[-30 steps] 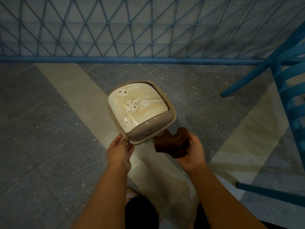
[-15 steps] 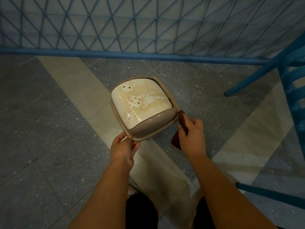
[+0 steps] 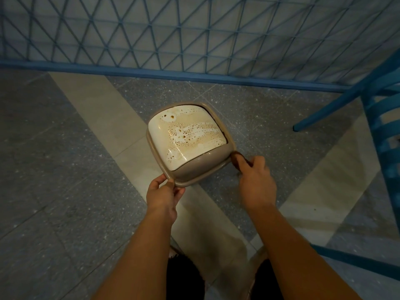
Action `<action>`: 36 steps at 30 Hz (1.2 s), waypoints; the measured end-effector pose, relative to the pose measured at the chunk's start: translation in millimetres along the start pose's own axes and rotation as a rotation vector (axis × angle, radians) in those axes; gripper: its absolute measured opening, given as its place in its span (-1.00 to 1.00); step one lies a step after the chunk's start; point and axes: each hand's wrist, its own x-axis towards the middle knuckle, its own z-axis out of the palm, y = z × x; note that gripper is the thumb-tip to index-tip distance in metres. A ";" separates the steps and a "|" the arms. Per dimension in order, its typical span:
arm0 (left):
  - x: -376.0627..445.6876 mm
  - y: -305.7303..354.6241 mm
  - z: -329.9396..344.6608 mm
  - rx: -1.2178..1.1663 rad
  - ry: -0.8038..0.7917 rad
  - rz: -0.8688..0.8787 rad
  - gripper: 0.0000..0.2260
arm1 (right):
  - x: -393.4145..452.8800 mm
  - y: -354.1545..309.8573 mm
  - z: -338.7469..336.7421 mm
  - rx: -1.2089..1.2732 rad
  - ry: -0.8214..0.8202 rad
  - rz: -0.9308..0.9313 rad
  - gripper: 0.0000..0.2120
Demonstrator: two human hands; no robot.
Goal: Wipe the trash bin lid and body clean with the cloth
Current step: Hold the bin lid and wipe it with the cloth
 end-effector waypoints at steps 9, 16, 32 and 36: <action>1.6 -2.0 0.5 -0.018 0.005 -0.001 -0.72 | -4.8 3.3 5.0 -0.013 0.032 -0.111 -0.49; 1.1 -6.0 -0.6 -0.056 0.002 0.013 -0.72 | -52.2 -66.0 30.3 0.158 -0.081 -0.297 -0.52; 0.4 -7.3 1.1 -0.092 -0.012 -0.018 -0.76 | -47.0 -63.1 27.3 0.057 -0.027 -0.358 -0.48; -1.6 -8.9 0.9 -0.105 -0.043 -0.017 -0.73 | -50.9 -67.7 28.9 -0.006 -0.005 -0.463 -0.47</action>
